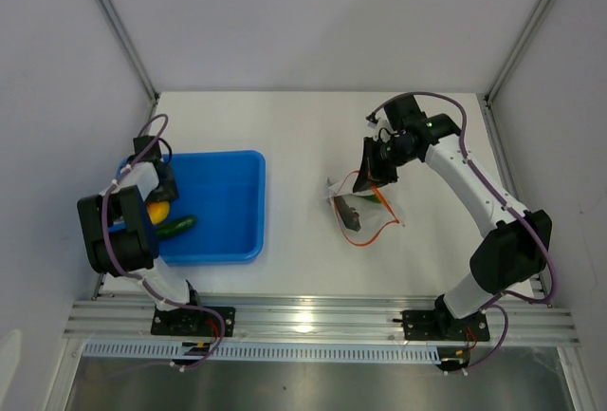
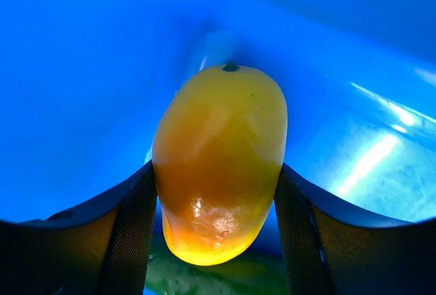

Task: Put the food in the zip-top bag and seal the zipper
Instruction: Pick up the fake fruit from the bin, then place the fake fruit in the zipper food storage bag.

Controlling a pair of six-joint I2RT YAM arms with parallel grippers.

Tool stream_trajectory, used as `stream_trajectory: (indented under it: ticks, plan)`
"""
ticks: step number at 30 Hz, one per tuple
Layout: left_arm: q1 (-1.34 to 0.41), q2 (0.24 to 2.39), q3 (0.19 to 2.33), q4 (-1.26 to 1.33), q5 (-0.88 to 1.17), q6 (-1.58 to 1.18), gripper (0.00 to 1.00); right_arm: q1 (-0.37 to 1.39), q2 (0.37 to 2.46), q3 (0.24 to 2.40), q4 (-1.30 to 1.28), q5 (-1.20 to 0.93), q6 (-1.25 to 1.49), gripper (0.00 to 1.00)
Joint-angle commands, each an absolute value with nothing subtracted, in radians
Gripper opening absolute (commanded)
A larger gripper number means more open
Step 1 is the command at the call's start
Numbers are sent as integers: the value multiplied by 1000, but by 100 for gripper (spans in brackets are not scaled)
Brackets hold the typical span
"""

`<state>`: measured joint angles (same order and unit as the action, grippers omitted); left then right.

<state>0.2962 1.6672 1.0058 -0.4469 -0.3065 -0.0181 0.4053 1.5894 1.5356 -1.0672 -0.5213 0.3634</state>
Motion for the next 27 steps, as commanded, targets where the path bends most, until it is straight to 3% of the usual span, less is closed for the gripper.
stream_trajectory:
  ticks: [1, 3, 16, 23, 27]
  plan:
    - [301, 1579, 1002, -483, -267, -57, 8, 400, 1549, 1531, -1026, -529, 379, 0]
    - [295, 1553, 974, -498, -270, -80, 1, 400, 1548, 1531, -1019, -529, 383, 0]
    - [163, 1139, 785, -616, -131, -225, 1, 405, 1545, 1515, -999, -541, 377, 0]
    - [80, 956, 903, -793, -46, -330, 1, 413, 1618, 1629, -1046, -537, 362, 0]
    - [-50, 924, 974, -786, 134, -443, 0, 416, 1651, 1673, -1058, -545, 362, 0]
